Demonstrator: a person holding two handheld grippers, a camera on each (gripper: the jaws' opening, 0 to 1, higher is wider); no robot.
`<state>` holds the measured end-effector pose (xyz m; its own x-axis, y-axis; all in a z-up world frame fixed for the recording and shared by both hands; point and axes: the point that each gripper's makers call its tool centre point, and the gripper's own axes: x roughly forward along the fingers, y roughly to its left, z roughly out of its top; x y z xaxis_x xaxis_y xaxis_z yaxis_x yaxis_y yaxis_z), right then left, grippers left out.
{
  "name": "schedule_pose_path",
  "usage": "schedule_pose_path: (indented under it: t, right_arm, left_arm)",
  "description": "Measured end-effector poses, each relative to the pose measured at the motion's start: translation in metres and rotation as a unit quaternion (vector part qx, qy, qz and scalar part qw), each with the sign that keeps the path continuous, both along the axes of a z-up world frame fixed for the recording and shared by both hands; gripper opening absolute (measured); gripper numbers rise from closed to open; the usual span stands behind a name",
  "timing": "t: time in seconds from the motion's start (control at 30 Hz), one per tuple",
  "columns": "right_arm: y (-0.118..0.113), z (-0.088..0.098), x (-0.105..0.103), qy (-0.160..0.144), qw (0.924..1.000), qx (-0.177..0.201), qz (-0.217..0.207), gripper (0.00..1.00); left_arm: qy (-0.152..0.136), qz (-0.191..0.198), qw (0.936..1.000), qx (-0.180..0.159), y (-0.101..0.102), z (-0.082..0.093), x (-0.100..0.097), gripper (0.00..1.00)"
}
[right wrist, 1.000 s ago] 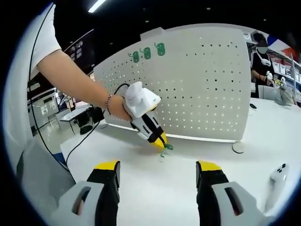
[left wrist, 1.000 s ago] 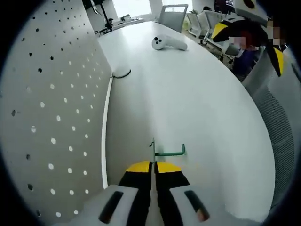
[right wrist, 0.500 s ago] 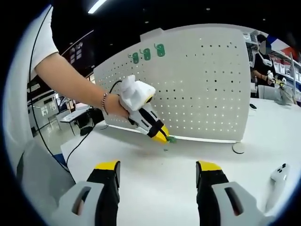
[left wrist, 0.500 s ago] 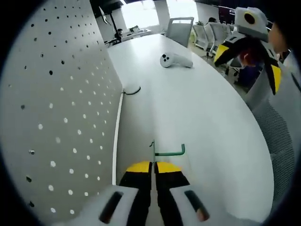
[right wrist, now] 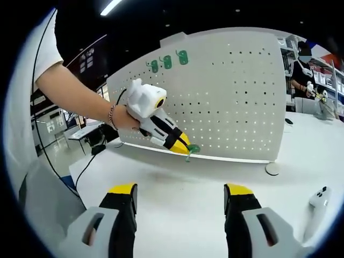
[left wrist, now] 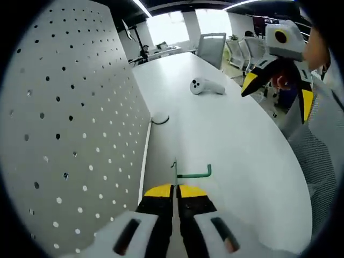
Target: Insert the hook assembly into the mounting plate slot until the hook locks in place.
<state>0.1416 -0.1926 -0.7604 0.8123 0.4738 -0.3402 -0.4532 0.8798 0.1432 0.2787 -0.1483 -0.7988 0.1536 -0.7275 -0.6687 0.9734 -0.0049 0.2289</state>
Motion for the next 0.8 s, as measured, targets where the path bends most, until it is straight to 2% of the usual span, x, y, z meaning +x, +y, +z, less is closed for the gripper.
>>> schedule_pose_path:
  t: [0.33, 0.43, 0.63, 0.8]
  right_arm:
    - [-0.001, 0.001, 0.0, -0.002, 1.0, 0.0, -0.001, 0.63]
    - [-0.001, 0.001, 0.0, -0.003, 1.0, 0.0, -0.001, 0.63]
    - [-0.001, 0.002, 0.0, -0.004, 1.0, 0.0, -0.003, 0.63]
    - [0.0, 0.002, 0.0, -0.004, 1.0, 0.002, -0.001, 0.63]
  left_arm:
    - [-0.022, 0.007, 0.9992, -0.032, 0.002, 0.019, -0.006, 0.02]
    - [-0.018, 0.017, 0.9988, -0.042, 0.002, 0.025, -0.005, 0.02]
    - [-0.032, 0.022, 0.9977, -0.056, 0.006, 0.036, -0.007, 0.02]
    - [-0.033, 0.032, 0.9968, -0.066, 0.011, 0.042, -0.01, 0.02]
